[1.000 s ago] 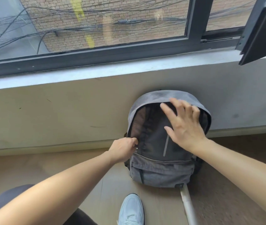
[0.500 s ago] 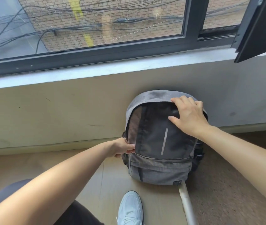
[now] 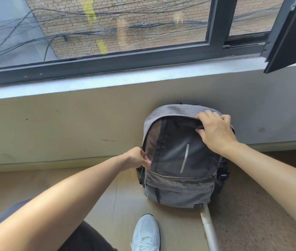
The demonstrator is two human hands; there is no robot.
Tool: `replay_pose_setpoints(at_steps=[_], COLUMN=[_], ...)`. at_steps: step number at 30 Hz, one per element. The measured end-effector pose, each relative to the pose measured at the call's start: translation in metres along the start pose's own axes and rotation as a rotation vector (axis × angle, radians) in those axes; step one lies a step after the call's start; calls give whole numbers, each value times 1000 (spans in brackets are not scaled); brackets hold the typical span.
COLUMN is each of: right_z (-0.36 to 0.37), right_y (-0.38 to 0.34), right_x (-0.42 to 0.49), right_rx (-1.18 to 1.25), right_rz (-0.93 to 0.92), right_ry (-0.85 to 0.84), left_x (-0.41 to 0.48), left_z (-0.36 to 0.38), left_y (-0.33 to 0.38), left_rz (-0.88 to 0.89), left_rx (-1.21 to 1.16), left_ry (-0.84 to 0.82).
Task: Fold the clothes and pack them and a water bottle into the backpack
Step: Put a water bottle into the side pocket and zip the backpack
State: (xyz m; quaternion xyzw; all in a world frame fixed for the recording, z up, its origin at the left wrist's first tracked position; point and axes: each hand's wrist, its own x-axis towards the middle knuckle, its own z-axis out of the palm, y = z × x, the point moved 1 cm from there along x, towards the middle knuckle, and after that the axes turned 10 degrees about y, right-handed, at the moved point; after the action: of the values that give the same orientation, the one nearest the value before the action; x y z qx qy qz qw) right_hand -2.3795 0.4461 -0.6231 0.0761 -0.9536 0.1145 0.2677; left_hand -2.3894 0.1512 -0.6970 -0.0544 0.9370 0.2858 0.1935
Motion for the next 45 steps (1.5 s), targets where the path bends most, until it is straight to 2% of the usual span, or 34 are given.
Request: replay_pose_setpoints(at_steps=[6,16,20,24,28,31,34,36,38,39,42,45], right_z=[-1,3,5,3,0,-2,-8,-9,-7,-5,6,23], right_y=[9,5,1,1,4,6,12,20,33,40,60,73], right_x=[2,3,3,3,5,4,-5,-18,-36,-46,-73,-97], right_rx=[-15,-14,-3,21,68,120,165,154,210,276,397,448], right_rz=[-1,1,-9,-15,-11,-11,23,126,327,438,683,833], right_ry=[26,30,-3,-7,-33,-57,24,168,241,215,44,-142], left_x=[-9,-20,-25,-29,-34,-32,-36,-41,-46,-46,-43,-37], left_z=[-23,-68,-89,-97,-97,-97,-89,-76,-60,-51,-26,-6], left_y=[31,83,105,115,119,123,134,146,159,164,179,197], left_rz=[25,-70,-29,24,111,177,365,581,774,846,977,1008], left_rx=[-179,-538,-702,-737,-624,-527,-114,56,150,207,374,468], left_ry=[36,155,231,248,320,487,785,857,816,778,666,590])
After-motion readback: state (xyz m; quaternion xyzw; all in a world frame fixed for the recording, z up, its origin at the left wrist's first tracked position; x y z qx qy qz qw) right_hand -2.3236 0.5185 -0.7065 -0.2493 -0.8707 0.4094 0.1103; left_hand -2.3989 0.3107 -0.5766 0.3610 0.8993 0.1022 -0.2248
